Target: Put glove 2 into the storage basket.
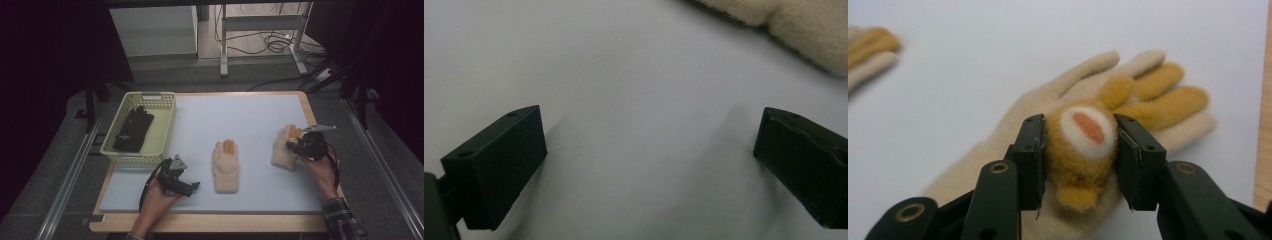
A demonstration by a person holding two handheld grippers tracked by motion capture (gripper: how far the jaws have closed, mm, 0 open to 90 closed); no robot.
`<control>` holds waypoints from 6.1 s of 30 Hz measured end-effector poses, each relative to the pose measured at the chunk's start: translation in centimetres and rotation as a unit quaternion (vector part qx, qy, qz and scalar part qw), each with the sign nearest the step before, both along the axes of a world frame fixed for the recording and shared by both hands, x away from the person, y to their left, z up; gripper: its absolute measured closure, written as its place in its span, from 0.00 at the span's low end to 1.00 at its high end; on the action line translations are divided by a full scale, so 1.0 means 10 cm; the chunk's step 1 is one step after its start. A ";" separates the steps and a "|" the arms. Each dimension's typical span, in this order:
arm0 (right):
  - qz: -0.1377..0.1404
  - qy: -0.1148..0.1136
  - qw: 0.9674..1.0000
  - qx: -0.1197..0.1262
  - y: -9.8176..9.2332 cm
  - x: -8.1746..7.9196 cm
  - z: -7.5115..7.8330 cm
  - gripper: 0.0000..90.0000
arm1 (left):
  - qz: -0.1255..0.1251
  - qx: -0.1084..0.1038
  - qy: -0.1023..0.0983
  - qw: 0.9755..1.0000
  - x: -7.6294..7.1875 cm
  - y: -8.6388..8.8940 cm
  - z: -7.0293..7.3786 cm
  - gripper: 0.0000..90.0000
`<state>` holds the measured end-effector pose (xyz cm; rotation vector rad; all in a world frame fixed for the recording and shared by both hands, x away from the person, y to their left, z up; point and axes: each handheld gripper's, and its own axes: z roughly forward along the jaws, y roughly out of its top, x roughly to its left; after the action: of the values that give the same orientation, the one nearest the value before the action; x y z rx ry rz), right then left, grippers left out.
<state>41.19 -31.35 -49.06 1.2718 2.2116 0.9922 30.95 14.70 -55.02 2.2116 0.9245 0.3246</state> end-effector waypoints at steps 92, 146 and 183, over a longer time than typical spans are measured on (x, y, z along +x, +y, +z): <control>0.258 0.042 0.965 0.016 1.56 -0.98 -0.35 0.98 | 0.027 0.006 0.008 1.000 -0.12 0.19 0.01 0.01; 0.231 -0.012 0.973 -0.003 1.92 -0.77 -0.20 0.72 | 0.003 -0.008 -0.004 1.000 -0.14 0.31 -0.01 0.08; 0.073 0.006 0.997 -0.035 0.57 -0.68 -0.40 0.10 | -0.001 -0.009 -0.001 1.000 -0.13 0.31 -0.02 0.07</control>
<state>34.36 -25.68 -53.10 1.1009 2.3555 0.9536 29.63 17.81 -55.18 2.1950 0.9209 0.3162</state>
